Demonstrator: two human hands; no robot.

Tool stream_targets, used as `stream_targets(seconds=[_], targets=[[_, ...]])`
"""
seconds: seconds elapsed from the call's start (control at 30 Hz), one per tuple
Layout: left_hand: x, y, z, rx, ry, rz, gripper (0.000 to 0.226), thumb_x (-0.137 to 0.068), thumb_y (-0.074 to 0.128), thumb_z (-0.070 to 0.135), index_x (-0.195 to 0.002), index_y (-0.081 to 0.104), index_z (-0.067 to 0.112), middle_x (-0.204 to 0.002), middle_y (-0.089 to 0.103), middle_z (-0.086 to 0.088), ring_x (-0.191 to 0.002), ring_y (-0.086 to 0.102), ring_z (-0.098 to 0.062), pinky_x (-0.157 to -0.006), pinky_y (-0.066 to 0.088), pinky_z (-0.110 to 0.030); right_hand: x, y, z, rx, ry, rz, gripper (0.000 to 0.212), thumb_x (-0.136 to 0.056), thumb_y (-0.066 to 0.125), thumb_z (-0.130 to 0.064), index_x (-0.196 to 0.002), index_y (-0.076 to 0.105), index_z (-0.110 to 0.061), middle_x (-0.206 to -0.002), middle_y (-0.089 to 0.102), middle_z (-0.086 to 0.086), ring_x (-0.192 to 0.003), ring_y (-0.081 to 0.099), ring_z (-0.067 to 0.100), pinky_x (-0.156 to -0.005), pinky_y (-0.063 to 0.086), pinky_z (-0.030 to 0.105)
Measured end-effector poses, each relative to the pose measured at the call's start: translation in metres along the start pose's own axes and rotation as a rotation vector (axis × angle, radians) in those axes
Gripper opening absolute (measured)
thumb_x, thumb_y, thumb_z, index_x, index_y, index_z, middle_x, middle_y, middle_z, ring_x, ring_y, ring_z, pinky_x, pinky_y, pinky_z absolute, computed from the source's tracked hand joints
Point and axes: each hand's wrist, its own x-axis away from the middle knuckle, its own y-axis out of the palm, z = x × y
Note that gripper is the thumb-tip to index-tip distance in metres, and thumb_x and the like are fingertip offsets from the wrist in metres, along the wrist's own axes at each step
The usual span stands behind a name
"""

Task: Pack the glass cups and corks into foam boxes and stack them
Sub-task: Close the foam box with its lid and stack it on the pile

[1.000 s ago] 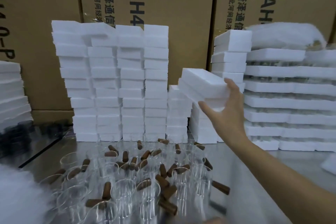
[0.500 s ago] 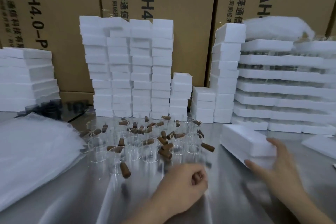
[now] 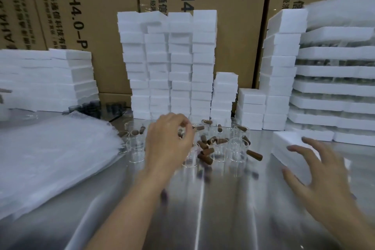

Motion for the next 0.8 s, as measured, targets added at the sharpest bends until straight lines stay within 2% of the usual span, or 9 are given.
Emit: stream_targets(seconds=[0.07, 0.13, 0.27, 0.37, 0.43, 0.57, 0.63, 0.7, 0.8], targets=[[-0.013, -0.019, -0.030, -0.143, -0.185, 0.173, 0.017, -0.099, 0.061, 0.031, -0.104, 0.078, 0.030, -0.118, 0.072, 0.012, -0.117, 0.061, -0.015, -0.105, 0.038, -0.044, 0.004, 0.010, -0.008, -0.035, -0.054, -0.079, 0.046, -0.084, 0.069, -0.038, -0.128, 0.068, -0.024, -0.147, 0.053, 0.007, -0.139, 0.044, 0.039, -0.113, 0.034, 0.061], [-0.019, -0.037, -0.061, -0.274, -0.387, 0.215, 0.025, -0.098, 0.061, 0.031, -0.116, 0.078, 0.029, -0.145, 0.063, 0.004, -0.143, 0.046, -0.019, -0.119, 0.024, -0.049, 0.007, 0.019, -0.013, -0.041, -0.082, -0.196, 0.056, -0.081, 0.065, -0.046, -0.133, 0.068, -0.024, -0.147, 0.054, 0.008, -0.138, 0.047, 0.037, -0.112, 0.037, 0.058], [-0.013, -0.059, -0.107, -0.430, -0.629, 0.048, 0.046, -0.097, 0.058, 0.039, -0.140, 0.068, 0.026, -0.176, 0.025, -0.011, -0.165, 0.005, -0.025, -0.130, -0.007, -0.053, 0.007, 0.027, -0.009, 0.011, -0.043, -0.381, 0.071, -0.075, 0.068, -0.049, -0.144, 0.060, -0.035, -0.152, 0.053, 0.012, -0.140, 0.047, 0.039, -0.111, 0.040, 0.060], [-0.007, -0.065, -0.127, -0.587, -0.746, -0.160, 0.059, -0.099, 0.051, 0.051, -0.148, 0.061, 0.021, -0.176, 0.019, -0.018, -0.165, 0.002, -0.032, -0.131, -0.009, -0.055, 0.007, 0.030, -0.004, -0.011, -0.003, -0.375, 0.068, -0.071, 0.072, -0.046, -0.138, 0.065, -0.032, -0.145, 0.058, 0.014, -0.133, 0.053, 0.042, -0.110, 0.041, 0.061], [-0.007, -0.063, -0.130, -0.643, -0.757, -0.202, 0.067, -0.099, 0.049, 0.057, -0.153, 0.055, 0.017, -0.175, 0.023, -0.019, -0.165, 0.007, -0.033, -0.131, -0.008, -0.056, 0.009, 0.030, -0.002, -0.016, -0.002, -0.364, 0.067, -0.069, 0.074, -0.044, -0.134, 0.070, -0.027, -0.142, 0.060, 0.016, -0.130, 0.055, 0.044, -0.108, 0.042, 0.061], [-0.009, -0.057, -0.127, -0.596, -0.747, -0.126, 0.082, -0.096, 0.052, 0.057, -0.161, 0.040, 0.010, -0.173, 0.029, -0.015, -0.164, 0.012, -0.031, -0.131, -0.008, -0.057, 0.009, 0.029, -0.006, -0.026, 0.039, -0.388, 0.055, -0.080, 0.086, -0.031, -0.133, 0.071, -0.027, -0.144, 0.060, 0.015, -0.134, 0.053, 0.043, -0.111, 0.038, 0.059], [-0.011, -0.058, -0.122, -0.557, -0.730, -0.079, 0.086, -0.096, 0.054, 0.054, -0.164, 0.033, 0.006, -0.173, 0.029, -0.013, -0.163, 0.013, -0.031, -0.131, -0.007, -0.059, 0.010, 0.028, -0.007, -0.033, 0.037, -0.407, 0.057, -0.080, 0.086, -0.035, -0.134, 0.069, -0.029, -0.147, 0.057, 0.010, -0.138, 0.050, 0.040, -0.113, 0.035, 0.055], [-0.015, -0.062, -0.113, -0.507, -0.694, -0.018, 0.086, -0.098, 0.056, 0.049, -0.165, 0.028, 0.005, -0.175, 0.025, -0.011, -0.164, 0.010, -0.031, -0.130, -0.008, -0.060, 0.010, 0.027, -0.007, -0.042, 0.033, -0.409, 0.056, -0.082, 0.082, -0.039, -0.135, 0.068, -0.031, -0.148, 0.056, 0.008, -0.139, 0.049, 0.038, -0.115, 0.033, 0.053], [-0.021, -0.065, -0.087, -0.407, -0.537, 0.089, 0.078, -0.100, 0.058, 0.037, -0.165, 0.029, 0.006, -0.176, 0.024, -0.009, -0.164, 0.013, -0.029, -0.130, -0.005, -0.059, 0.008, 0.024, -0.010, -0.061, 0.058, -0.439, 0.062, -0.081, 0.090, -0.028, -0.138, 0.065, -0.034, -0.151, 0.053, 0.009, -0.143, 0.044, 0.034, -0.117, 0.029, 0.050]])
